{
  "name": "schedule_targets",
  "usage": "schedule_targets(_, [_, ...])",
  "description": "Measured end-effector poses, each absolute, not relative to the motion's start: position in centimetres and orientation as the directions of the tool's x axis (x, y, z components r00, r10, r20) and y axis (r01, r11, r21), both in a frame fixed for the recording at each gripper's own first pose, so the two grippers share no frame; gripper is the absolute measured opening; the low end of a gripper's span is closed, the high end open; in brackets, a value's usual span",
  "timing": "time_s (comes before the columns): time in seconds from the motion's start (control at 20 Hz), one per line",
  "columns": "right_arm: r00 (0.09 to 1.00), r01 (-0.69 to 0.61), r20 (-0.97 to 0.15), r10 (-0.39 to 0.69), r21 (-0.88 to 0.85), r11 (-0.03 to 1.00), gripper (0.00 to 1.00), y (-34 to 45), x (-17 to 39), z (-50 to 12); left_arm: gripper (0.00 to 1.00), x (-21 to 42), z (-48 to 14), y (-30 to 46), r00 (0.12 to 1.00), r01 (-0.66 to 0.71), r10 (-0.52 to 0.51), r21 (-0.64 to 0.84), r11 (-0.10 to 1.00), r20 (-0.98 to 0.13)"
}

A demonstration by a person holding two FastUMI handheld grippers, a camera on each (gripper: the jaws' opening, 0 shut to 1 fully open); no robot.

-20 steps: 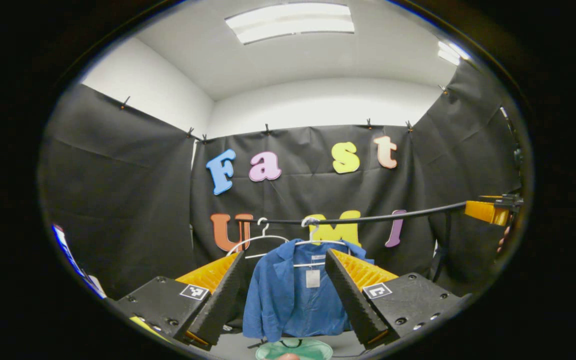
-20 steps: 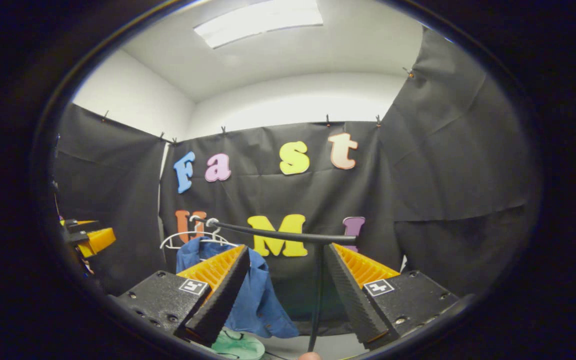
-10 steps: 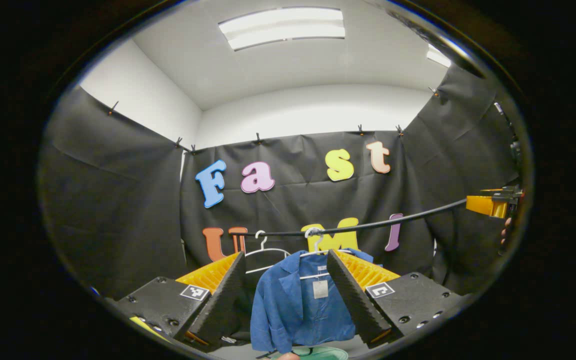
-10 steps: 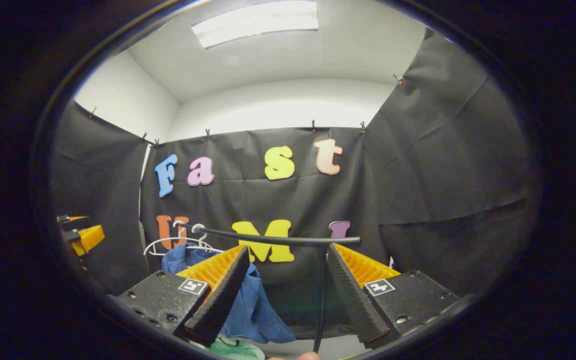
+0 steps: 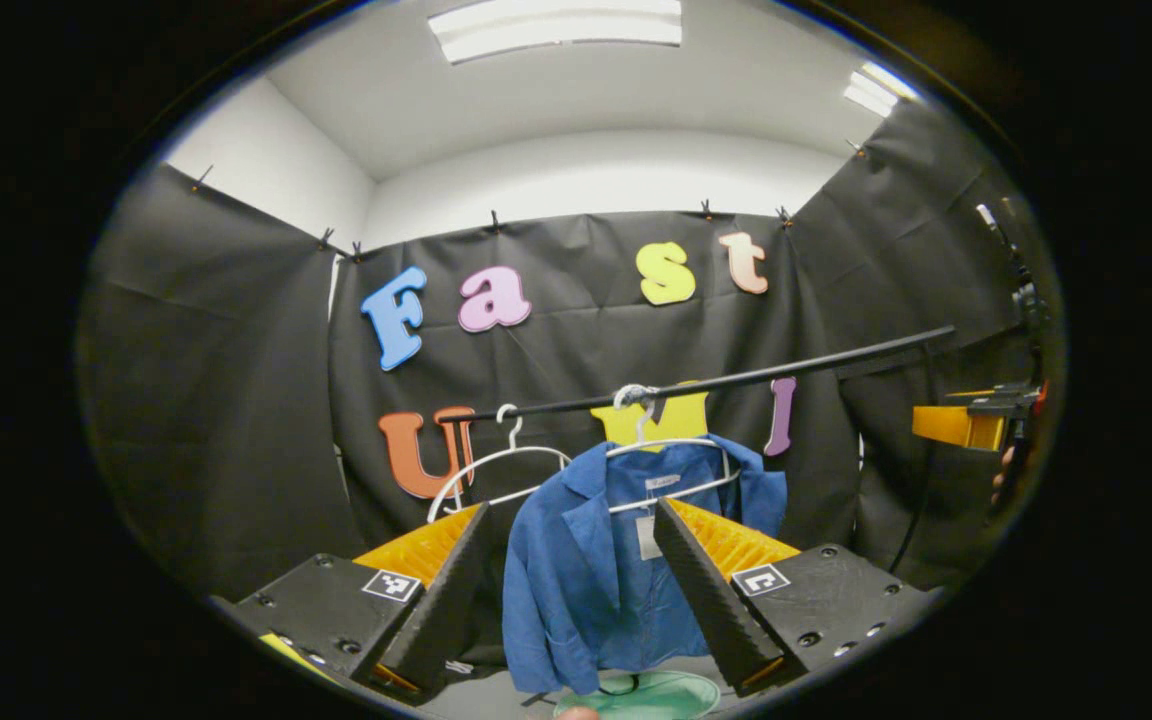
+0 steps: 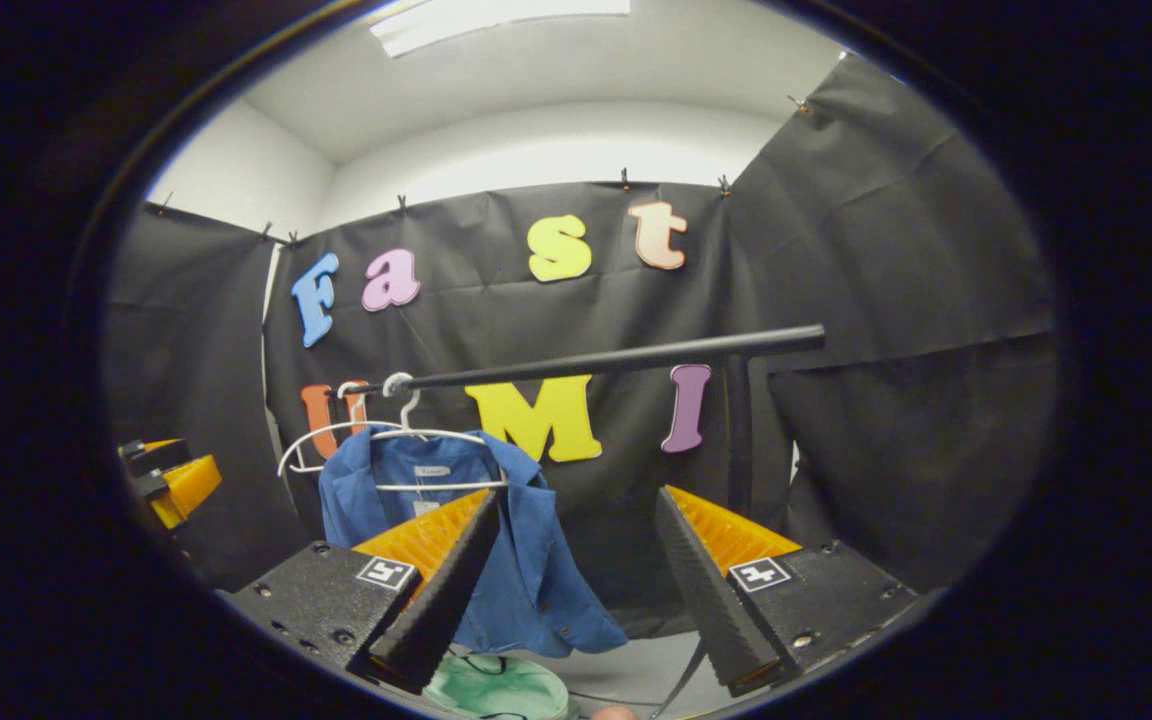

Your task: Grasp the clothes on the hanger with both hands and then place them into the laundry hamper below.

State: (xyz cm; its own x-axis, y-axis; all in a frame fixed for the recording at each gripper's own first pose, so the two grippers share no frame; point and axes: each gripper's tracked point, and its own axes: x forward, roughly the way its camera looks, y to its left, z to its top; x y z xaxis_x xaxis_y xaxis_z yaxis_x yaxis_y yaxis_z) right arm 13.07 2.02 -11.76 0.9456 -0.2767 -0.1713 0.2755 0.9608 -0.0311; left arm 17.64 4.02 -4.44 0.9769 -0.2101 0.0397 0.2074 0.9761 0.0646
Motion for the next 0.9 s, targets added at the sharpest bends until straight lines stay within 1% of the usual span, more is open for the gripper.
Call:
schedule_targets(0.2, [0.929,0.295,-0.212,-0.304,-0.072,0.953,0.99,4.0,15.0,-14.8,0.98,19.2,-7.4,4.3,0.971,0.237,-0.237,0.021,0.971,-0.019])
schedule_targets(0.3, [0.917,0.298,-0.253,-0.309,-0.084,0.951,0.99,5.0,16.3,-16.9,0.98,19.8,-8.9,4.4,0.969,0.242,-0.241,0.021,0.97,-0.047])
schedule_targets(0.45, [0.905,0.275,-0.32,-0.282,-0.067,0.959,0.99,6.3,18.6,-19.8,0.97,20.7,-11.1,4.5,0.968,0.236,-0.234,0.014,0.972,-0.09])
schedule_targets(0.6, [0.891,0.256,-0.371,-0.264,-0.071,0.964,1.0,6.4,21.0,-22.6,0.97,21.5,-13.1,4.3,0.97,0.21,-0.209,-0.009,0.978,-0.126])
schedule_targets(0.85, [0.872,0.237,-0.422,-0.247,-0.078,0.968,0.99,5.0,25.1,-26.8,0.98,23.9,-16.9,2.7,0.971,0.162,-0.174,-0.081,0.983,-0.166])
schedule_targets(0.9, [0.866,0.232,-0.437,-0.243,-0.079,0.97,1.0,4.6,25.9,-27.6,0.98,24.6,-17.4,2.2,0.972,0.15,-0.162,-0.082,0.985,-0.172])
